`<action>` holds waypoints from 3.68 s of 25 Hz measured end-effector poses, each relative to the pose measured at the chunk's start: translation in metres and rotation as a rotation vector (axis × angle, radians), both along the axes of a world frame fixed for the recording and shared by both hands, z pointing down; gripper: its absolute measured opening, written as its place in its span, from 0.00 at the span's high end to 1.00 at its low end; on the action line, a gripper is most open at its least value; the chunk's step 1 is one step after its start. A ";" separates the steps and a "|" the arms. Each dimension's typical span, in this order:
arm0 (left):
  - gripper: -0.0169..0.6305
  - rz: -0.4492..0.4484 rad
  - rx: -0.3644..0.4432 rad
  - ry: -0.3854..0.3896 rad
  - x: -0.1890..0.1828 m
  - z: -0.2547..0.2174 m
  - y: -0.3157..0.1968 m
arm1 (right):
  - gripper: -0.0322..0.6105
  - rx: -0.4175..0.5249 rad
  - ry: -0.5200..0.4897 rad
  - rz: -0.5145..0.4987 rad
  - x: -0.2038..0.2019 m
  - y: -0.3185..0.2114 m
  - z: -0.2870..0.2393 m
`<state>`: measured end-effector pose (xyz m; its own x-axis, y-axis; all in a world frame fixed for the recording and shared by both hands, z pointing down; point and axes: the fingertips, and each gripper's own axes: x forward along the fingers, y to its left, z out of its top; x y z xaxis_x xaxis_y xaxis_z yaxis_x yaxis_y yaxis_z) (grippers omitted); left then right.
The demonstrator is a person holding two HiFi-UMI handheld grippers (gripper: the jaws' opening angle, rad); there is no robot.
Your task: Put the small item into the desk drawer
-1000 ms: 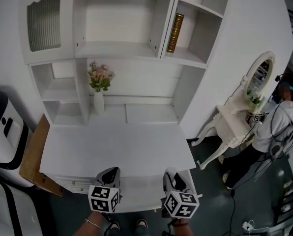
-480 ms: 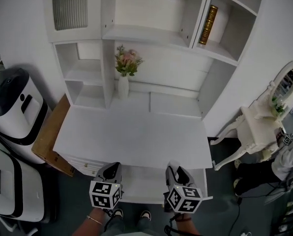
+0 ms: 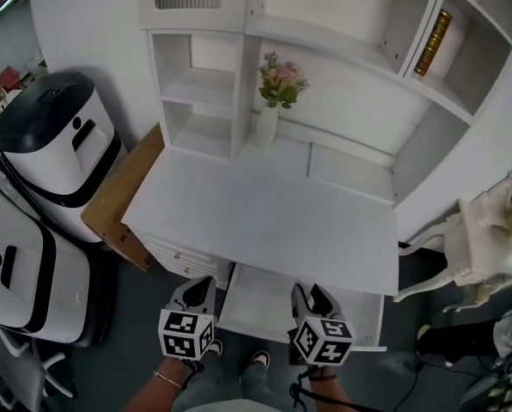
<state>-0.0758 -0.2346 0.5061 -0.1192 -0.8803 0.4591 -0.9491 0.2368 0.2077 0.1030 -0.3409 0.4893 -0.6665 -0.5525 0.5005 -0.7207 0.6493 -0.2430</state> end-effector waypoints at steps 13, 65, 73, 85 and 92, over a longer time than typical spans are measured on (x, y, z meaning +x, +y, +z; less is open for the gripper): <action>0.98 -0.019 -0.124 0.088 0.003 0.080 0.028 | 0.70 -0.162 0.139 -0.042 0.010 0.030 0.088; 0.98 -0.173 -0.202 0.169 -0.065 0.164 0.047 | 0.70 -0.307 0.361 0.002 -0.058 -0.054 0.275; 0.98 -0.166 -0.210 0.170 -0.065 0.166 0.042 | 0.70 -0.324 0.375 -0.006 -0.061 -0.054 0.278; 0.98 -0.125 -0.190 0.149 -0.062 0.150 0.030 | 0.69 -0.330 0.344 -0.005 -0.057 -0.041 0.256; 0.98 -0.086 -0.157 0.134 -0.050 0.128 0.021 | 0.69 -0.307 0.306 0.008 -0.047 -0.021 0.220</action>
<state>-0.1259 -0.2134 0.6343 -0.1194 -0.7862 0.6064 -0.8904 0.3550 0.2849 0.0556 -0.3622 0.7095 -0.4583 -0.3517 0.8163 -0.7945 0.5738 -0.1988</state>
